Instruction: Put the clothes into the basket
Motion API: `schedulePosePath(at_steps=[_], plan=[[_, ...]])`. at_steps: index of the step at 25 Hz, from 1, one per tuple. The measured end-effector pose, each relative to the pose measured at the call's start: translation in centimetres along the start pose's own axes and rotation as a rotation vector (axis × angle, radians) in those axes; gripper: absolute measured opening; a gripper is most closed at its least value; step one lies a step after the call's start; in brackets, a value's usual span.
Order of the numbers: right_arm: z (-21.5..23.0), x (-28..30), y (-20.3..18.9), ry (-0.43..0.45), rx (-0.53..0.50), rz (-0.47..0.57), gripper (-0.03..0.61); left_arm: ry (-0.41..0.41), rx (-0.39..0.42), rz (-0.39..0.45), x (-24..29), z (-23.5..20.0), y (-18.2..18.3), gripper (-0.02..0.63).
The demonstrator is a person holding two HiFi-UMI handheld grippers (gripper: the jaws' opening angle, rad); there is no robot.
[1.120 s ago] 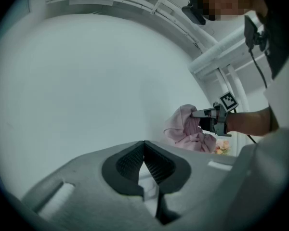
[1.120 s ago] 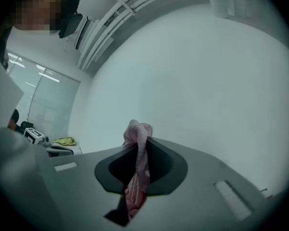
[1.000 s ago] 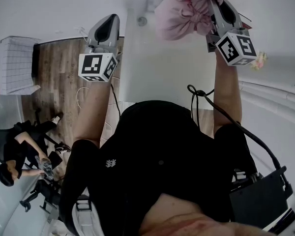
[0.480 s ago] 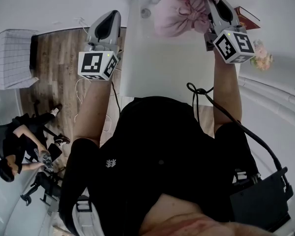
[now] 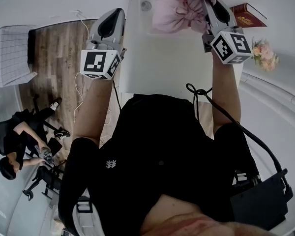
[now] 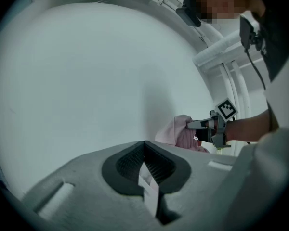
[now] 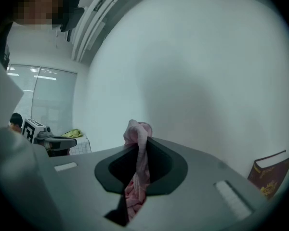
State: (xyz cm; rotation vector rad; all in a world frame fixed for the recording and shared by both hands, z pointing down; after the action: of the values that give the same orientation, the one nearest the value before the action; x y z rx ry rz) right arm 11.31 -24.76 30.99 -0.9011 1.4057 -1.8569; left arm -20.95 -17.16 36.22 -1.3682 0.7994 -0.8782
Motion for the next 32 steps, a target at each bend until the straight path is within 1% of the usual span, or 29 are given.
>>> schedulePosePath(at_steps=[5, 13, 18, 26, 32], plan=[[1.2, 0.4, -2.2, 0.008, 0.008, -0.033, 0.031, -0.007, -0.008, -0.028, 0.8, 1.0, -1.7, 0.000], [1.6, 0.6, -4.0, 0.014, 0.018, -0.094, 0.031, -0.009, -0.022, -0.057, 0.5, 1.7, -2.7, 0.000], [2.2, 1.0, -5.5, 0.024, 0.013, -0.139, 0.031, 0.022, -0.034, -0.085, 0.1, 1.2, -4.1, 0.000], [2.2, 1.4, -6.6, 0.033, -0.028, -0.206, 0.031, 0.044, -0.054, -0.097, -0.5, 1.3, -5.3, 0.000], [3.2, 1.8, -7.0, 0.041, -0.053, -0.251, 0.032, 0.051, -0.067, -0.108, -0.1, 2.2, -5.7, 0.000]])
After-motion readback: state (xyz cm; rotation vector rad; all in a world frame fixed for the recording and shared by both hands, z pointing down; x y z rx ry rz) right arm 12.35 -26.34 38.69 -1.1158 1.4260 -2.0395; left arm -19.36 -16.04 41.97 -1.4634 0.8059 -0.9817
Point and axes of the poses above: the fingertips, and each gripper's own axes: x forward along the fingers, z to its right, y out of its top, the point moved 10 cm from there along -x, backward along the fingers, and after that the axes turned 8 degrees about x, right-handed, at the moved point
